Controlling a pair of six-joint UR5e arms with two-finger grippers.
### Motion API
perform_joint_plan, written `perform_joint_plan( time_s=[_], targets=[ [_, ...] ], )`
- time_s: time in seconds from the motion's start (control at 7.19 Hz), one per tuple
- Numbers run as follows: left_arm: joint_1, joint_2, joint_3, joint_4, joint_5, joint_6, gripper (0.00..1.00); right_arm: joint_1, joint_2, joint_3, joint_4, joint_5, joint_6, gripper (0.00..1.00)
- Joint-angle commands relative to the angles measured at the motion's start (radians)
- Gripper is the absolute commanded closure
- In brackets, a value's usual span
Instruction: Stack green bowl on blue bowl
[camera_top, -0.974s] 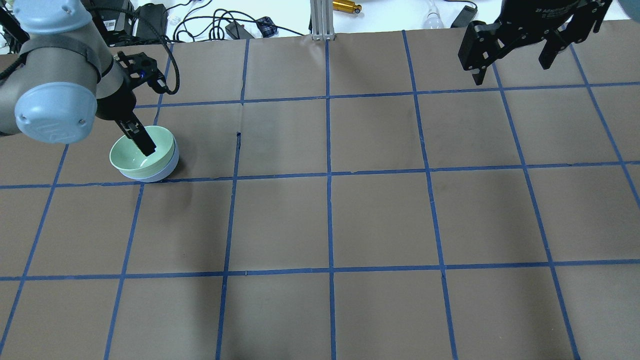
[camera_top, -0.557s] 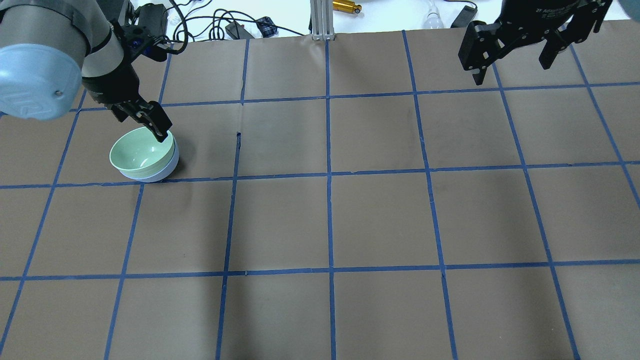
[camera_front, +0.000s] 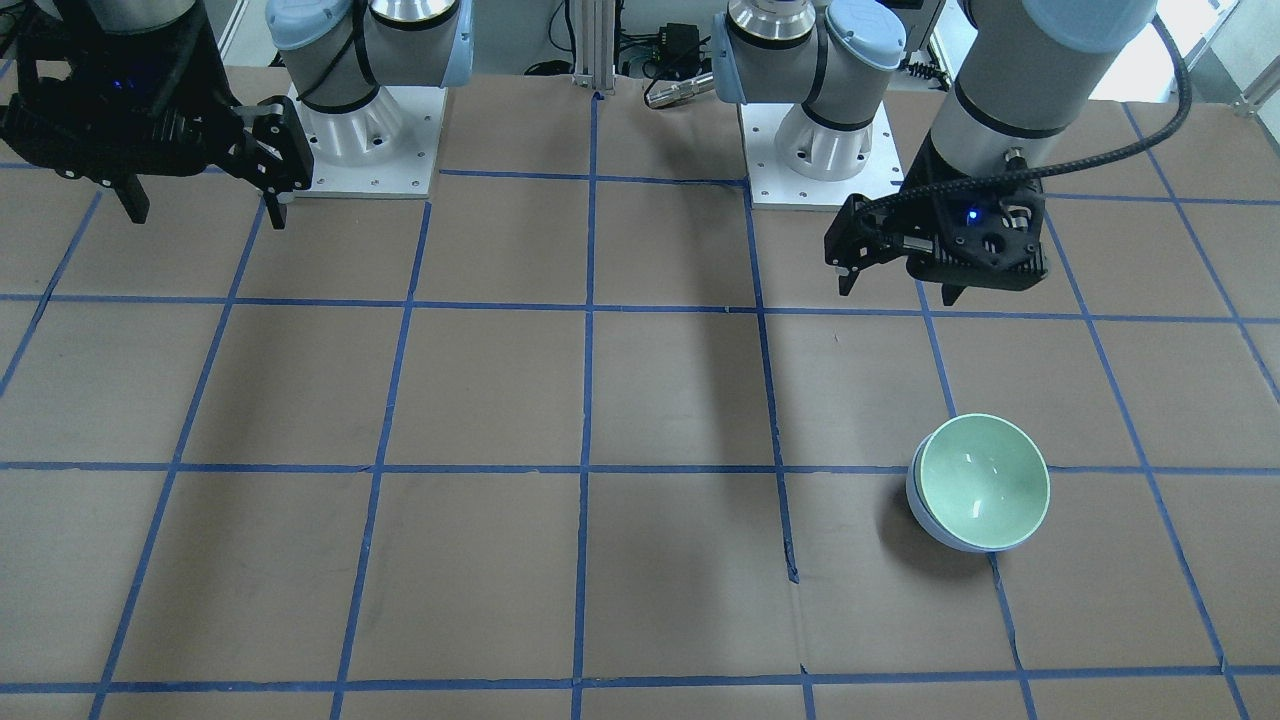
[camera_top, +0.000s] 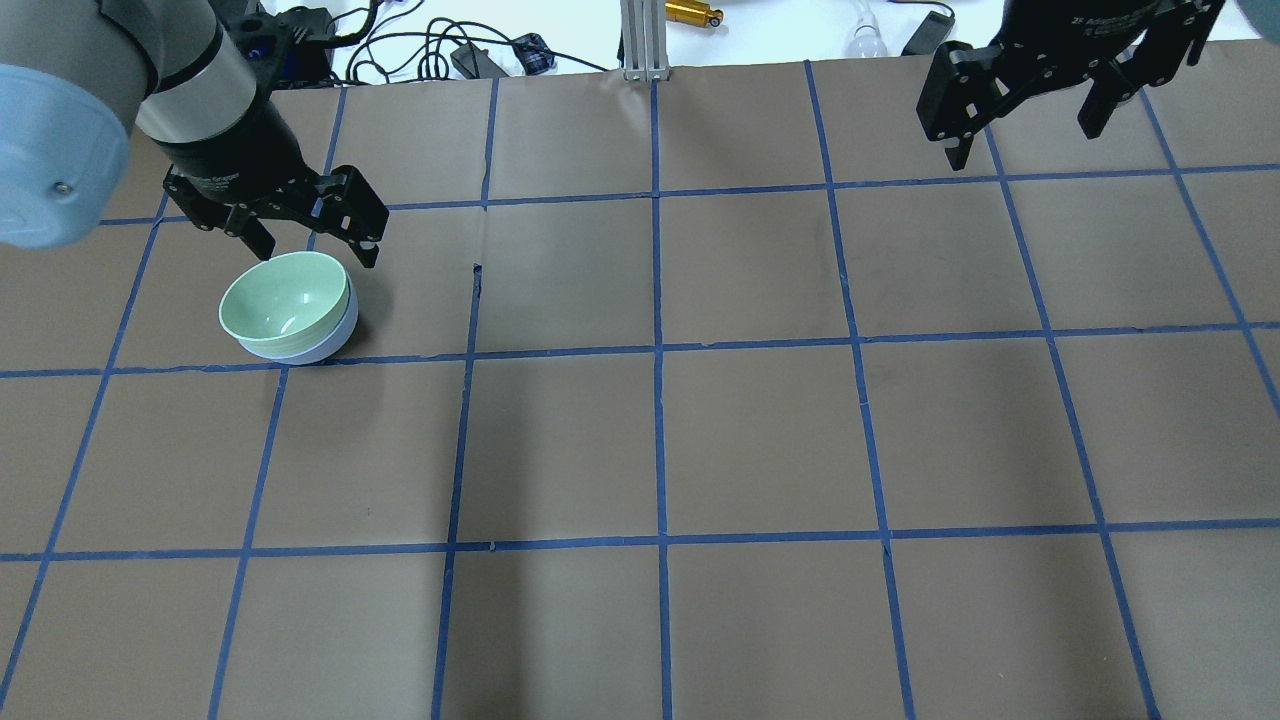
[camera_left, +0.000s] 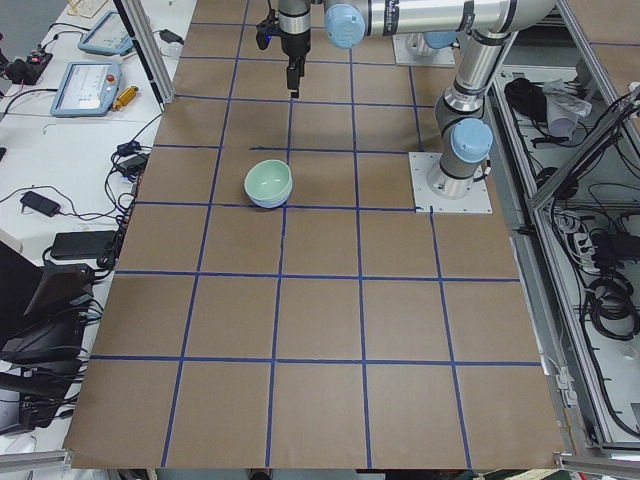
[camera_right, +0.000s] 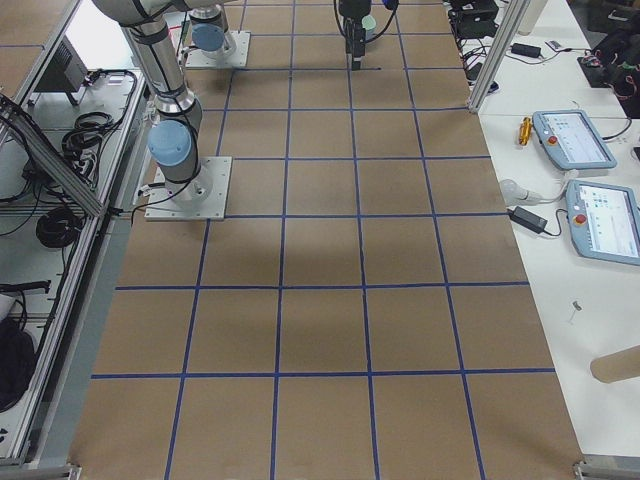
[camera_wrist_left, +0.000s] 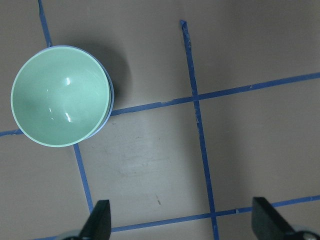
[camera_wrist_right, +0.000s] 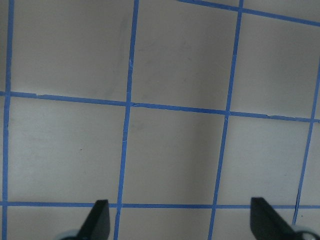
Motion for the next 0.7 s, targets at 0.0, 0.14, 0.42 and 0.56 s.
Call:
perform_joint_plan(
  time_s=[0.0, 0.14, 0.42, 0.56],
  targets=[
    [-0.061, 0.026, -0.005, -0.005, -0.002, -0.072, 0.0, -0.001, 0.0, 0.0, 0.0, 0.0, 0.0, 0.0],
    [-0.071, 0.041, -0.007, -0.036, 0.001, -0.072, 0.0, 0.001, 0.0, 0.0, 0.0, 0.0, 0.0, 0.0],
    [-0.059, 0.05, 0.002, -0.068, 0.001, -0.067, 0.0, 0.001, 0.0, 0.0, 0.0, 0.0, 0.0, 0.0],
    [-0.056, 0.05, 0.004, -0.074, 0.001, -0.063, 0.0, 0.001, 0.0, 0.0, 0.0, 0.0, 0.0, 0.0]
  ],
)
